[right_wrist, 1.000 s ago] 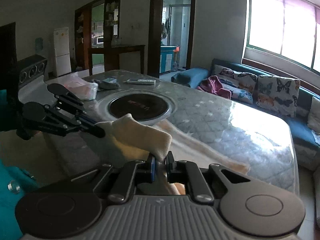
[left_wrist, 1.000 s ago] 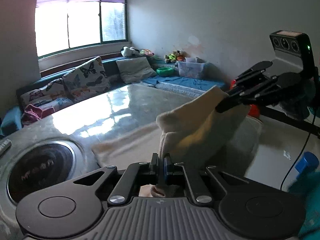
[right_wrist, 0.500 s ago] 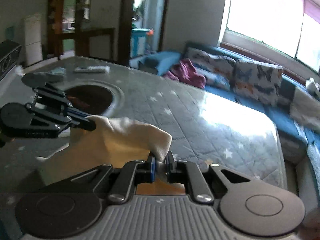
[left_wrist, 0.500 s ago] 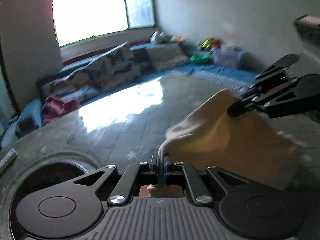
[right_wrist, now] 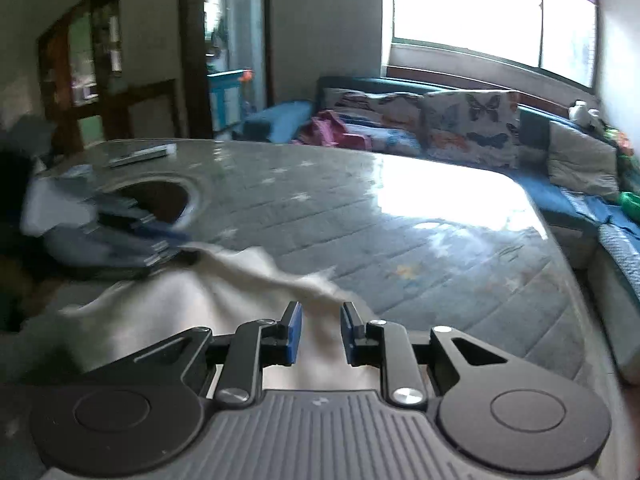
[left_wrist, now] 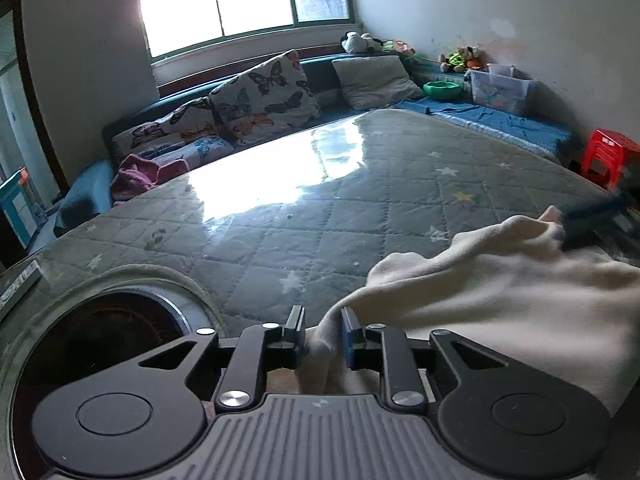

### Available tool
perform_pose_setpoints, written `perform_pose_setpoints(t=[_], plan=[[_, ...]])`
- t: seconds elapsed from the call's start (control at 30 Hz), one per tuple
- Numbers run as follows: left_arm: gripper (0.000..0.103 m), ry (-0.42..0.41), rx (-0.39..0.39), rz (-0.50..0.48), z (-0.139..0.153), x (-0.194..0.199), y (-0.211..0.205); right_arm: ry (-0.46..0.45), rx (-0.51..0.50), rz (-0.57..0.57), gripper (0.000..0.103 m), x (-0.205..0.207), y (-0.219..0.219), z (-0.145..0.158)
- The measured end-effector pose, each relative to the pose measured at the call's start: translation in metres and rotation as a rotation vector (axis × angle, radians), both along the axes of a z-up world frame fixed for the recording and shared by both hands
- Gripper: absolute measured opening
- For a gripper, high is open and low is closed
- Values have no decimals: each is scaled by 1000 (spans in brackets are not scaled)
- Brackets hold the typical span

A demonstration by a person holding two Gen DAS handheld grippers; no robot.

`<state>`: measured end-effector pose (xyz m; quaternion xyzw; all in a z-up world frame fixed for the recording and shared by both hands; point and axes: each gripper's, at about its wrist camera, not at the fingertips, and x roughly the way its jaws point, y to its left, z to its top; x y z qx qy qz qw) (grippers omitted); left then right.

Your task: Fold clothes

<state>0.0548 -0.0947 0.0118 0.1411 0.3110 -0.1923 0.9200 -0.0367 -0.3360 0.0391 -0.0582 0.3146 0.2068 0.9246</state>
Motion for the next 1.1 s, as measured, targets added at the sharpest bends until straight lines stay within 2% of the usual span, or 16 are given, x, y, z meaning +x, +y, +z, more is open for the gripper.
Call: perform_pose_setpoints(t=[0.07,0.17,0.3,0.37,0.43,0.6,0.7,0.73,0.8,0.87,0.97,1.1], plan=[[29,-1,5,20,0,2,3,19,7,22,19,-13,-1,-6],[32,-3,12,58,2,6,9,47,1,-30,19,-17,-12,-22],[35,-15,15,116,8,11,22,30,48,-81,19,-13,-30,-11],[35,-16,-7,147,13,10,29,20,50,-109,19,-8,-38,-5],[35,-5,-61,152,20,2,35,37,63,-132,19,1,-45,-6],[35,46,-165,56,29,-32,31,89,68,-190,19,15,-52,-20],[35,79,-199,-10,26,-52,19,97,85,-202,19,17,-53,-29],[35,87,-203,-34,24,-58,15,94,92,-202,16,16,-53,-29],[35,82,-180,-60,22,-66,5,72,79,-198,5,12,-52,-26],[35,73,-153,-75,18,-70,0,29,27,-191,5,7,-47,-20],[35,93,-142,-65,9,-68,2,-5,2,-207,4,4,-46,-12],[35,106,-139,-64,4,-65,5,25,-16,-205,5,13,-47,-29]])
